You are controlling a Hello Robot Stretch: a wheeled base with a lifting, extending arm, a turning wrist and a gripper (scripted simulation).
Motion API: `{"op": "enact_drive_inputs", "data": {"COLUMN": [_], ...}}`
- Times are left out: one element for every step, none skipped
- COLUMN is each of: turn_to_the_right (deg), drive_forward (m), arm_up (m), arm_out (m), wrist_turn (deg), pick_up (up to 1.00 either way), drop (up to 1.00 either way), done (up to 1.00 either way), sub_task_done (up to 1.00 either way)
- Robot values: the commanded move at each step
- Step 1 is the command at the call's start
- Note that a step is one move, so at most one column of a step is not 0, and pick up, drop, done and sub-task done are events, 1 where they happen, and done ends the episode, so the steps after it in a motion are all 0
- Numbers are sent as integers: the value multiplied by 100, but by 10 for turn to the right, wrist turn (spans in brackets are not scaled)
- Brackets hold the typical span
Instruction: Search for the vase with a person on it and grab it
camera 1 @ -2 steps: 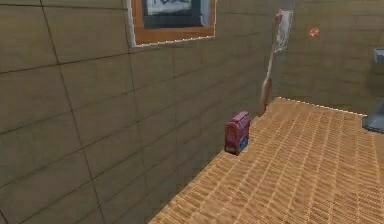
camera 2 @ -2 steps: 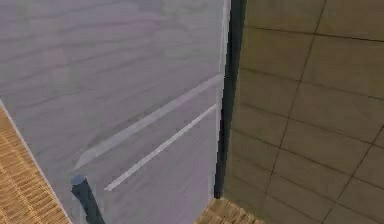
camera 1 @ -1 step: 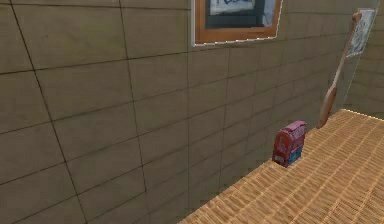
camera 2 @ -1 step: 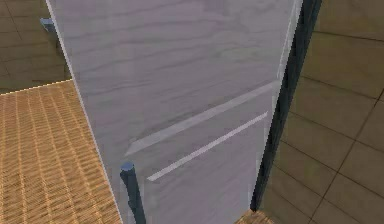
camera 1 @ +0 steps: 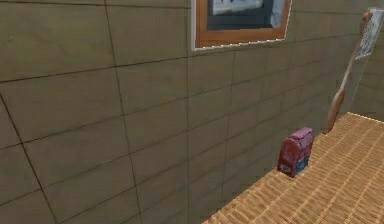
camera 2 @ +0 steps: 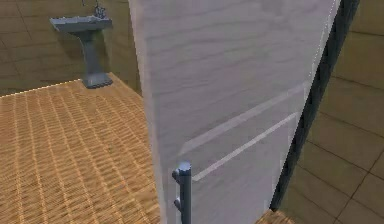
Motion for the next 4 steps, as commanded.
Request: {"op": "enact_drive_inputs", "data": {"turn_to_the_right": [330, 0, 90, 0], "drive_forward": [0, 60, 0, 5], "arm_up": [0, 0, 0, 0], "arm_out": [0, 0, 0, 0], "wrist_turn": [0, 0, 0, 0], "pick_up": [0, 0, 0, 0], "drop": [0, 0, 0, 0], "done": [0, 0, 0, 0], "sub_task_done": [0, 0, 0, 0]}}
